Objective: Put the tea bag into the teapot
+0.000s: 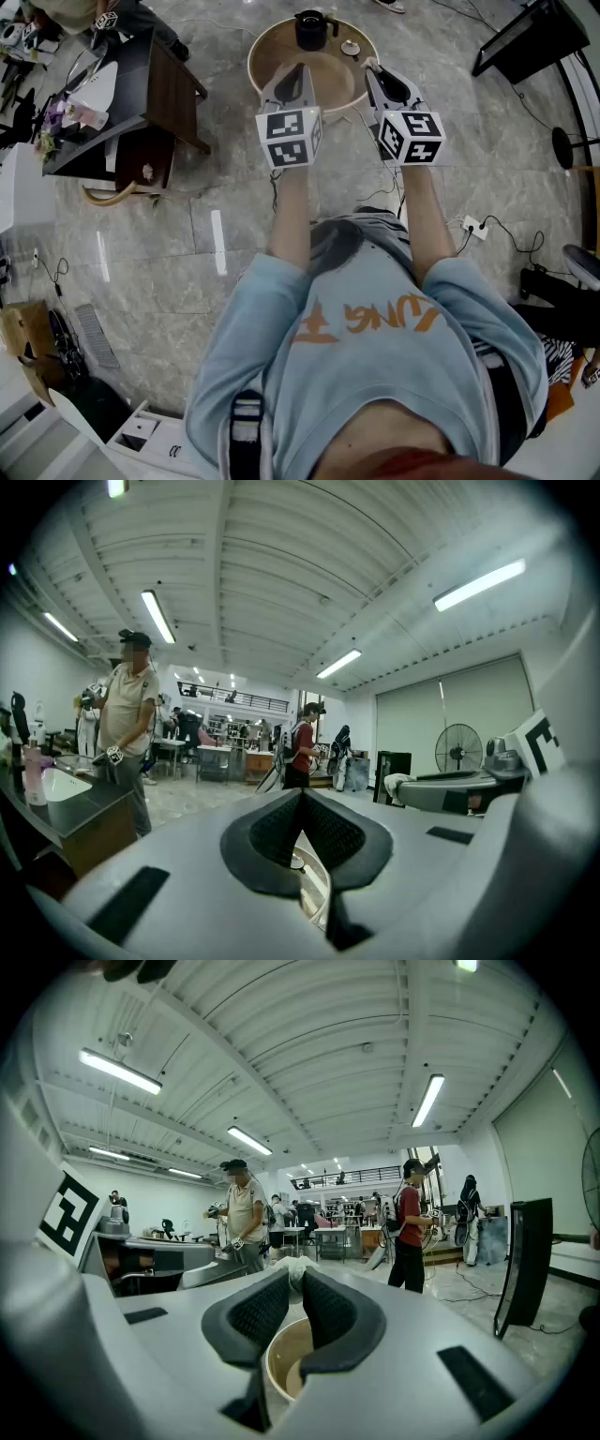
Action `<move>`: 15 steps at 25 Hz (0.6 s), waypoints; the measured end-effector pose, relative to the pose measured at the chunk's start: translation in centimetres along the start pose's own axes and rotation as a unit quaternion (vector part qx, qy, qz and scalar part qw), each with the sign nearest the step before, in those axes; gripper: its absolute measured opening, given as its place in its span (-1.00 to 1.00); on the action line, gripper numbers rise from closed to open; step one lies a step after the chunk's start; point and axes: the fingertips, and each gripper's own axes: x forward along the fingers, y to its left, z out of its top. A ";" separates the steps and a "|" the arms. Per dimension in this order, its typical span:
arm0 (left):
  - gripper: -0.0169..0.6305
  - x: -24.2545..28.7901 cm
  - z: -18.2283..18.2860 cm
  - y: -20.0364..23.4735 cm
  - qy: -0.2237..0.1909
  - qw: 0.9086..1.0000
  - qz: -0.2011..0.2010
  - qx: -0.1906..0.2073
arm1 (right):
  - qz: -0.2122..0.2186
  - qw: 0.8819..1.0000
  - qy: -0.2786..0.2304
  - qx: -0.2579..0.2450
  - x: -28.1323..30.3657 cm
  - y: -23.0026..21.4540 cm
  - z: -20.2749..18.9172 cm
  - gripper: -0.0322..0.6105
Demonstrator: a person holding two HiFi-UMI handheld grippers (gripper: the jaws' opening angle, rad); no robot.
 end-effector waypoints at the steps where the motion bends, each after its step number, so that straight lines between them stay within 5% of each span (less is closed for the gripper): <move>1: -0.87 0.2 0.1 0.0 -0.001 1.000 0.000 0.000 | 0.002 1.000 0.000 -0.002 0.1 0.0 0.1 -0.71; 15: -0.87 1.9 -1.0 2.4 0.009 1.000 0.003 -0.029 | -0.018 0.999 -0.001 0.033 2.0 -1.6 -0.1 -0.71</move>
